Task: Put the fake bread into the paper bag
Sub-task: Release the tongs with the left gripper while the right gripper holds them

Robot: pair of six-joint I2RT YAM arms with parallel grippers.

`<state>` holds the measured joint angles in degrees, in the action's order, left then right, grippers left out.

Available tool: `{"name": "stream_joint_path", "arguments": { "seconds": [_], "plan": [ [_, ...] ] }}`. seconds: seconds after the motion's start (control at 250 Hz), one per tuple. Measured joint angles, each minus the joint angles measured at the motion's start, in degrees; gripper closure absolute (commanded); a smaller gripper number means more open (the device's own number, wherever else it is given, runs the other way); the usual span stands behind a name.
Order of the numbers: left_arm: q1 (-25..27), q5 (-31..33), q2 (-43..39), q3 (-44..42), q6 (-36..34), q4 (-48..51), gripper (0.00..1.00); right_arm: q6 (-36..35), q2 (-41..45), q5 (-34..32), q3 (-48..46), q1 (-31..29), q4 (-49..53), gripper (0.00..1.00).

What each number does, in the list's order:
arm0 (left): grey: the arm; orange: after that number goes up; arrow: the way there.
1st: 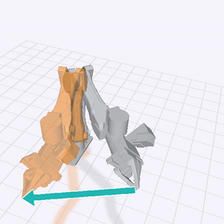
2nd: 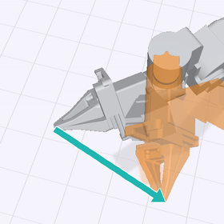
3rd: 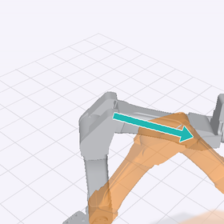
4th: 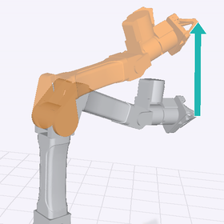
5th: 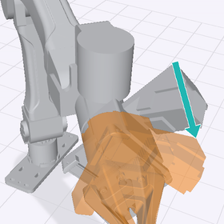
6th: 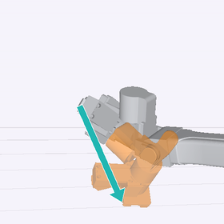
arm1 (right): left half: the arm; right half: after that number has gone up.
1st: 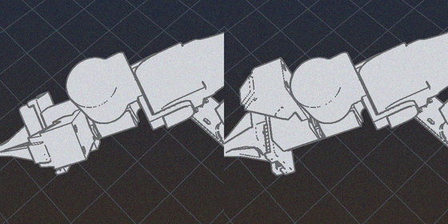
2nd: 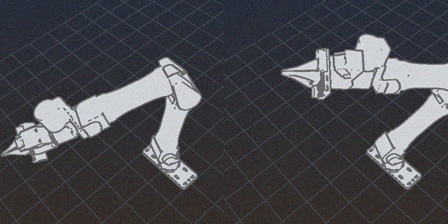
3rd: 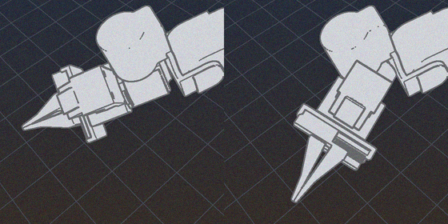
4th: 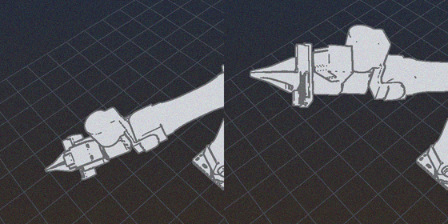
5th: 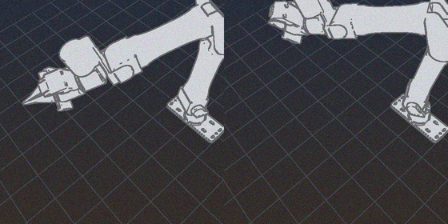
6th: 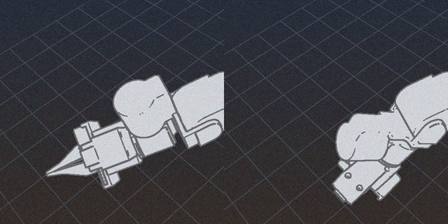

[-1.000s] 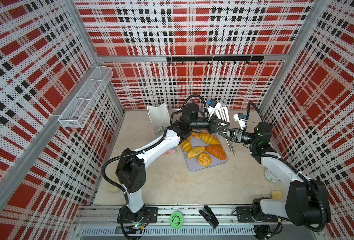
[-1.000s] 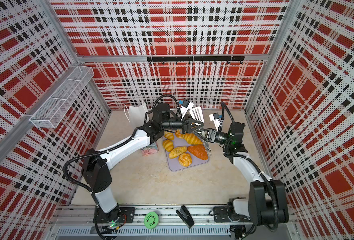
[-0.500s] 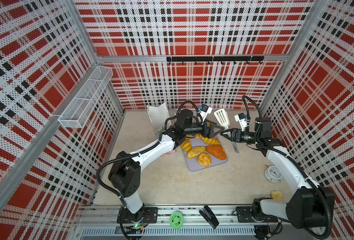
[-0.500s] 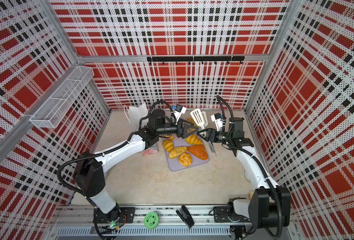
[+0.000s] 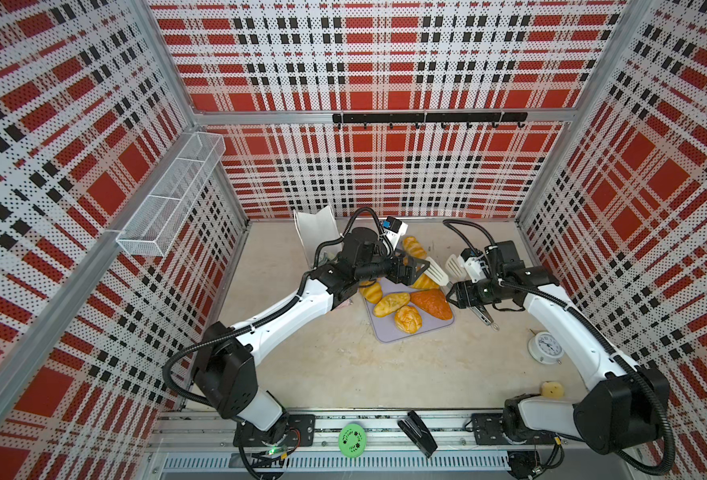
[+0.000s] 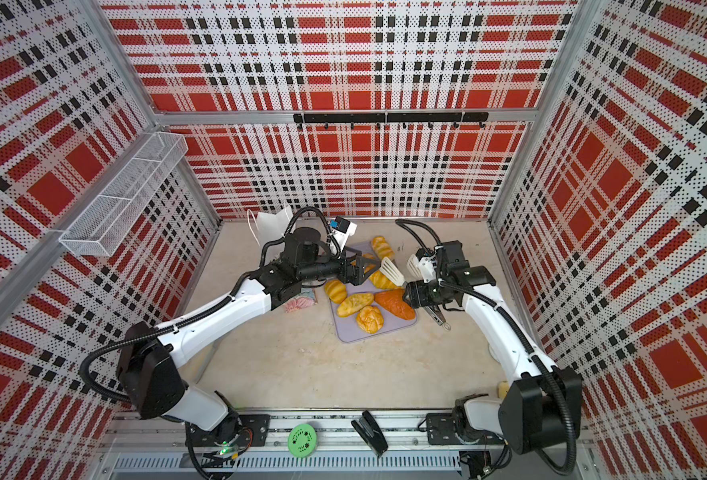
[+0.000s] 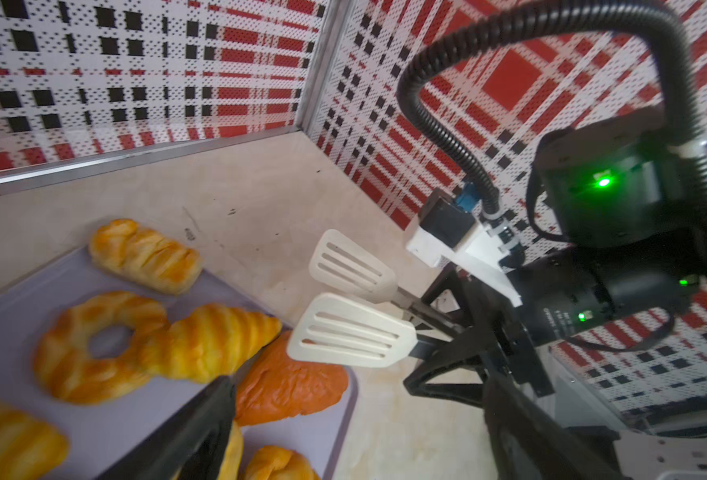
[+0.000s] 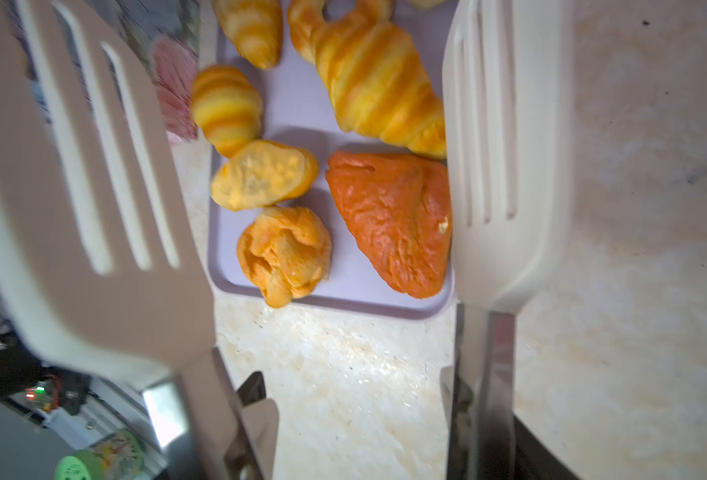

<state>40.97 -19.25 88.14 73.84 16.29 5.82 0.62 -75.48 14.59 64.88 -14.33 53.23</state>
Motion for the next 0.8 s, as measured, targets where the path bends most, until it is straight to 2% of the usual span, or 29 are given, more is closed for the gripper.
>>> {"name": "stream_joint_path", "arguments": {
  "seconds": [0.216,0.456,0.8],
  "plan": [
    [4.87,9.11,-6.08,-4.50,-3.39,5.62,0.01,-0.98,-2.54,-13.20,0.04,-6.75,5.79,0.34],
    [5.73,15.74,-13.03,-10.69,-4.13,7.45,0.01,-0.66,-3.87,-24.13,0.04,-12.20,10.62,0.37],
    [8.28,23.26,-21.51,-18.78,-2.29,9.42,0.01,2.51,-6.78,-32.94,2.45,-18.62,15.65,0.37]
  ]
}}
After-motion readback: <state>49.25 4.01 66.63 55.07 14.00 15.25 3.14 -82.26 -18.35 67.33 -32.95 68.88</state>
